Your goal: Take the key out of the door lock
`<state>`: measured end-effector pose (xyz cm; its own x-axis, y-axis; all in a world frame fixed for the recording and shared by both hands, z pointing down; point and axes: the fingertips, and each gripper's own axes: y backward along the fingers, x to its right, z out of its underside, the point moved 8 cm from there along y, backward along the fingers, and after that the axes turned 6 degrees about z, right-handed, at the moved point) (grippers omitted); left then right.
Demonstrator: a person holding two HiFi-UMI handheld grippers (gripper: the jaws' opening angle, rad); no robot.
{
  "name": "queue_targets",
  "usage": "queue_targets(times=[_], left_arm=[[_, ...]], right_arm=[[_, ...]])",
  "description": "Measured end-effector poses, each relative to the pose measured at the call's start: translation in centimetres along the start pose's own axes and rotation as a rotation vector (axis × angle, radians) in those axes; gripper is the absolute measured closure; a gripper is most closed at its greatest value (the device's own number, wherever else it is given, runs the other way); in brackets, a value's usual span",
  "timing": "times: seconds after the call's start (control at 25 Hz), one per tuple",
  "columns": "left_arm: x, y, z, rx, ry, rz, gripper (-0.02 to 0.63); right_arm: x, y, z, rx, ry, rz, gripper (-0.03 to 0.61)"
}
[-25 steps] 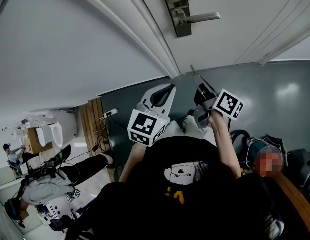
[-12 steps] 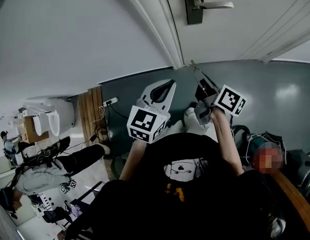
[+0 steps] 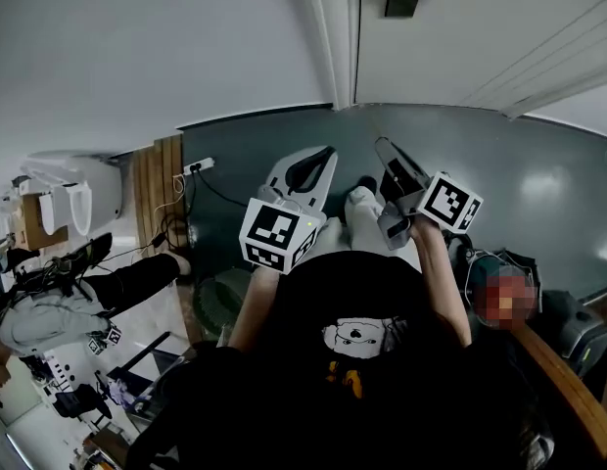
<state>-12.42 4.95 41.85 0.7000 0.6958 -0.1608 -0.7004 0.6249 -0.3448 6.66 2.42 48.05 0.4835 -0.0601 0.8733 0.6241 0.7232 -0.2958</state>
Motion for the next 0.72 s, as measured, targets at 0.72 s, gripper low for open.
queue_targets(times=[0.72], left_arm=[[5.8,3.4,2.6,0.079,-0.027,0.033,0.606]], right_arm=[[-1.3,6.6,5.1,-0.018,0.105,-0.022,0.557]])
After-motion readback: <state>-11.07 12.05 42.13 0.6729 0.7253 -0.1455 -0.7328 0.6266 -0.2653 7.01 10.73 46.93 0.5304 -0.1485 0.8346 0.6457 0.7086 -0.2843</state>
